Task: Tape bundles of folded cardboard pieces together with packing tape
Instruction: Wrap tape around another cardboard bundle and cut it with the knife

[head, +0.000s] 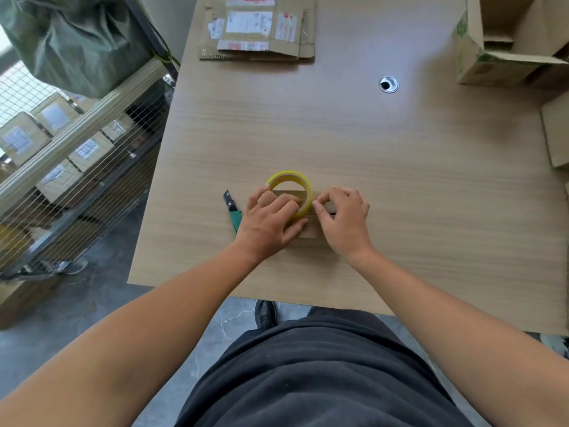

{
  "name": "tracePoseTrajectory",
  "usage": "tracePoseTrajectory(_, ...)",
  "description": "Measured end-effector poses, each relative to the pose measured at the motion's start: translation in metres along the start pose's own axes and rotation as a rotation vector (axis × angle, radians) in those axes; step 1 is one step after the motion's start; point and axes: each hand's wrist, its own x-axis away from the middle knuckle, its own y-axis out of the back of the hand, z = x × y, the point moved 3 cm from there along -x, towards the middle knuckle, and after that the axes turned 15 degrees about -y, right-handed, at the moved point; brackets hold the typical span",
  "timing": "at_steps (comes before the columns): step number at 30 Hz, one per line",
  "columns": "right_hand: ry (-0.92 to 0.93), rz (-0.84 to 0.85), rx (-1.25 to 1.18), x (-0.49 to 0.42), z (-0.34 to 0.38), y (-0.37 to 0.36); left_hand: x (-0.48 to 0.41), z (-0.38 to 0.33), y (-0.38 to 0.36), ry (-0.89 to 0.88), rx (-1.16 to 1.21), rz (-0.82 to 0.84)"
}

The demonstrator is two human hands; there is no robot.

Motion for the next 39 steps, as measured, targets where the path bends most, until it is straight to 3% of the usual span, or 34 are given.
tracePoseTrajectory(3,-0.088,0.065,-0.264,0.006,-0.011,0.015,-0.003,0.006,-0.001,-0.040,-0.023,-0.044)
tracePoseTrajectory(8,-0.561,0.008,-0.781,0.002,-0.081,0.079,0.001,0.005,-0.008,-0.060,-0.021,-0.129)
tracePoseTrajectory(11,-0.667,0.154,-0.970,-0.002,-0.086,0.077,0.002,0.005,-0.011,-0.081,-0.037,-0.175)
tracePoseTrajectory(14,-0.679,0.160,-1.085,-0.004,-0.079,0.068,0.002,0.006,-0.012,-0.100,-0.039,-0.185)
tracePoseTrajectory(23,-0.779,0.044,-0.939,-0.009,-0.093,0.047,0.002,0.007,-0.014,-0.120,-0.042,-0.201)
tracePoseTrajectory(33,-0.729,0.120,-0.909,-0.013,-0.102,-0.014,0.003,0.006,-0.017,-0.118,-0.054,-0.153)
tracePoseTrajectory(39,-0.851,0.339,-0.461,-0.017,-0.116,-0.009,0.001,0.004,-0.014,-0.099,-0.063,-0.107)
